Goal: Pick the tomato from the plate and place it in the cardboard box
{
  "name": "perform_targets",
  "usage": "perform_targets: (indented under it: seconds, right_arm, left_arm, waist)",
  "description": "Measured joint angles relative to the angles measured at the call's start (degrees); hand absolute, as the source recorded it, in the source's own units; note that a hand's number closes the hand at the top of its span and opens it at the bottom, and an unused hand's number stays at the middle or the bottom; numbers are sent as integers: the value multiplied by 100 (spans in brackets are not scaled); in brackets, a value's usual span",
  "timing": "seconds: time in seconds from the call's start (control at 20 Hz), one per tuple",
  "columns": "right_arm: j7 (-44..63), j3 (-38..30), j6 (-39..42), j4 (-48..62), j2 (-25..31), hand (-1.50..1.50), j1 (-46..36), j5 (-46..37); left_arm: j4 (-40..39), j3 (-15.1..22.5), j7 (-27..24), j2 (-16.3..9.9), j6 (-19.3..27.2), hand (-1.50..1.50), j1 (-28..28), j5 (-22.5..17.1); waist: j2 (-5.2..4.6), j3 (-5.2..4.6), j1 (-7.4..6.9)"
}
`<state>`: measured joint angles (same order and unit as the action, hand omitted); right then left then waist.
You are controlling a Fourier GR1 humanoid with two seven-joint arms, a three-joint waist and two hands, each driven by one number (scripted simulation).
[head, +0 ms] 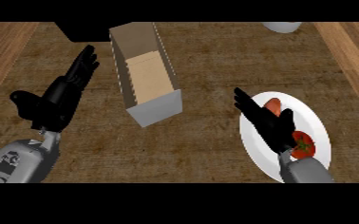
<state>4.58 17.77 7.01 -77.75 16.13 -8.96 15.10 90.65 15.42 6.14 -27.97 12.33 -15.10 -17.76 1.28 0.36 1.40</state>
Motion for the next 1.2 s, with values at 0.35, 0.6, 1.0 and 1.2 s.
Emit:
perform_targets:
  seconds: [0.35, 0.6, 1.0, 1.2]
  right_arm:
    - [-1038, -1500, -1604, -536, 658, 150, -230, -744]
    - [-1488, -2700, -3548, -534, 572, -150, 119, -1237]
    - [-2279, -2840, -4789, -1413, -30, -150, 1760, -2079]
    - [-1452, -2627, -4684, -1658, 468, -150, 2536, -2856]
  left_arm:
    - [-341, -195, 10, -297, 412, 0, 548, 416]
    - [-509, -245, -61, -304, 672, 0, 1010, 558]
    - [-470, -112, -306, -124, 817, 0, 1351, 856]
    - [-408, -89, -302, -108, 811, 0, 1391, 912]
  waist:
    - [0, -76, 172]
    - [-23, -49, 263]
    - [-93, -47, 28]
    - [-116, -59, -28]
